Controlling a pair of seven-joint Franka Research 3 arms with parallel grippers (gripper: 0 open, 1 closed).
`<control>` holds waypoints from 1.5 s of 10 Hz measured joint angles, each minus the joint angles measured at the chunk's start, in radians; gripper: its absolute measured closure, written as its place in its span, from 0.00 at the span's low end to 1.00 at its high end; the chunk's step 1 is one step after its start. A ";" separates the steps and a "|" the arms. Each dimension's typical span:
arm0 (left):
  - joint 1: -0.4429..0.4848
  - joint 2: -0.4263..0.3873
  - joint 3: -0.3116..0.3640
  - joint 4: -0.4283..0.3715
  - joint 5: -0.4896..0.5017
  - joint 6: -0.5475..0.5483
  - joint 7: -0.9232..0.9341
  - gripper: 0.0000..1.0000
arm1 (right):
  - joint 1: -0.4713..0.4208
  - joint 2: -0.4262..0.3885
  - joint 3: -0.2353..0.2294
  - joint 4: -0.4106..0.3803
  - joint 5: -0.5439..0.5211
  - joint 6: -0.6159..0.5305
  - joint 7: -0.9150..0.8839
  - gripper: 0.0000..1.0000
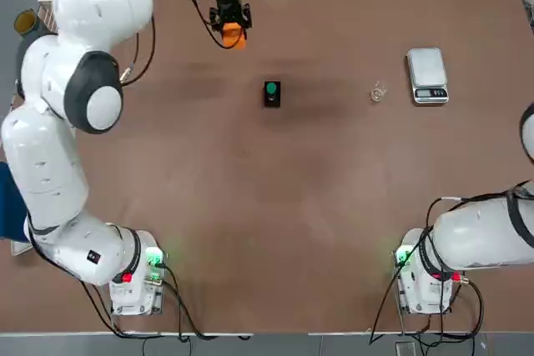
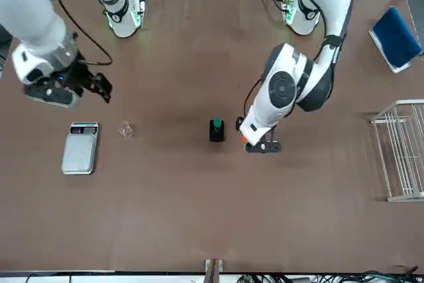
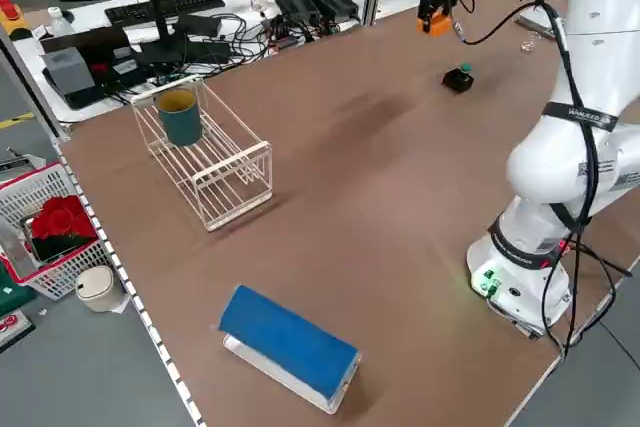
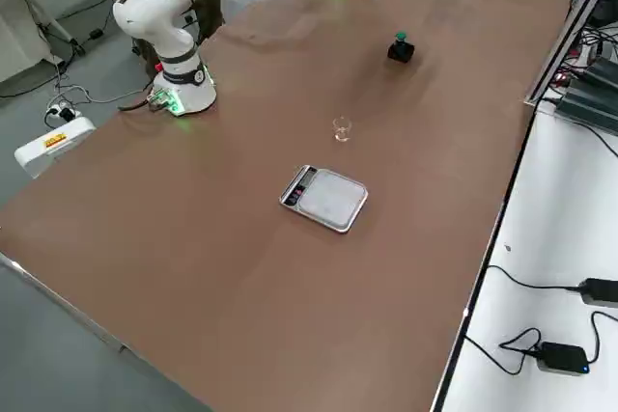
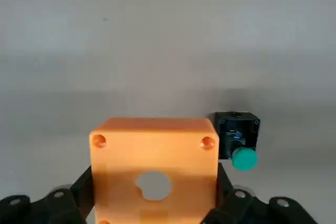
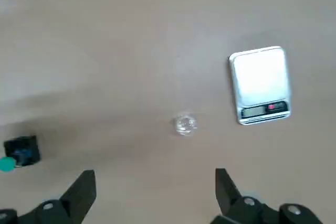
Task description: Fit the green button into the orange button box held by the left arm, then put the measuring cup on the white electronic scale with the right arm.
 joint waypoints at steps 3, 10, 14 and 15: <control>-0.070 0.060 0.004 0.033 0.038 0.004 -0.074 0.13 | -0.070 -0.067 -0.129 -0.032 0.037 -0.057 -0.250 0.00; -0.240 0.179 0.054 0.103 0.069 0.106 -0.231 0.13 | -0.057 -0.089 -0.236 -0.016 0.042 -0.058 -0.412 0.00; -0.296 0.203 0.088 0.108 0.079 0.107 -0.244 0.13 | -0.052 -0.083 -0.187 -0.105 0.042 -0.006 -0.403 0.00; -0.296 0.207 0.089 0.108 0.100 0.113 -0.247 0.13 | -0.048 -0.080 -0.182 -0.180 0.042 0.067 -0.389 0.00</control>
